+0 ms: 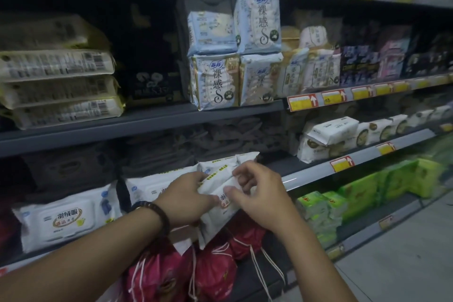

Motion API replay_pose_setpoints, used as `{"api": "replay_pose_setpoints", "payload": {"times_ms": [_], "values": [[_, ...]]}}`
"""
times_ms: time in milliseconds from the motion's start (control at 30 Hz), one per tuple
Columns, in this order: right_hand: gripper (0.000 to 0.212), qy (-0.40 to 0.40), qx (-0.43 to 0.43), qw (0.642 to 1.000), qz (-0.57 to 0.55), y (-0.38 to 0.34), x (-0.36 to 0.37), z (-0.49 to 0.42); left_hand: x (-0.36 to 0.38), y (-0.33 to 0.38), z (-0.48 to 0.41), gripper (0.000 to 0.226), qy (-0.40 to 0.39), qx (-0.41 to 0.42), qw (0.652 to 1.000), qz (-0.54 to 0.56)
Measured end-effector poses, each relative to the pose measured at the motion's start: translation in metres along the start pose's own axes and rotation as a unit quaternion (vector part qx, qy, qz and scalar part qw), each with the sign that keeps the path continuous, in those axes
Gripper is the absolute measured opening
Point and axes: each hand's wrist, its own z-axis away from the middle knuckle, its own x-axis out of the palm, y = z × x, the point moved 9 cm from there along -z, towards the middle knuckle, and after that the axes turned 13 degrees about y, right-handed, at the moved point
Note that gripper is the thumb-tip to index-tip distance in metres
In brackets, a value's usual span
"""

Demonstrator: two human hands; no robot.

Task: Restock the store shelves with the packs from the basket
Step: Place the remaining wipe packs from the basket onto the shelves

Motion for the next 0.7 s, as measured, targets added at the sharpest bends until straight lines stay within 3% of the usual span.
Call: {"api": "replay_pose_setpoints", "payload": {"times_ms": [133, 400, 533, 600, 700], "values": [[0.090, -0.060, 0.010, 0.997, 0.056, 0.017, -0.005, 0.007, 0.025, 0.024, -0.016, 0.032, 0.017, 0.019, 0.999, 0.035], [0.102, -0.019, 0.010, 0.994, 0.108, 0.061, -0.036, -0.003, 0.072, 0.055, -0.040, 0.025, 0.007, 0.084, 0.993, 0.083], [0.099, 0.088, 0.035, 0.988, 0.122, 0.087, -0.046, -0.005, 0.083, 0.063, -0.043, 0.025, 0.038, 0.181, 0.978, 0.093], [0.099, 0.150, 0.070, 0.979, 0.117, 0.104, -0.056, -0.009, 0.081, 0.064, -0.042, 0.025, 0.092, 0.303, 0.948, 0.005], [0.095, 0.204, 0.118, 0.966, 0.110, 0.126, -0.067, -0.011, 0.106, 0.051, -0.042, 0.032, 0.140, 0.502, 0.816, -0.249]]}}
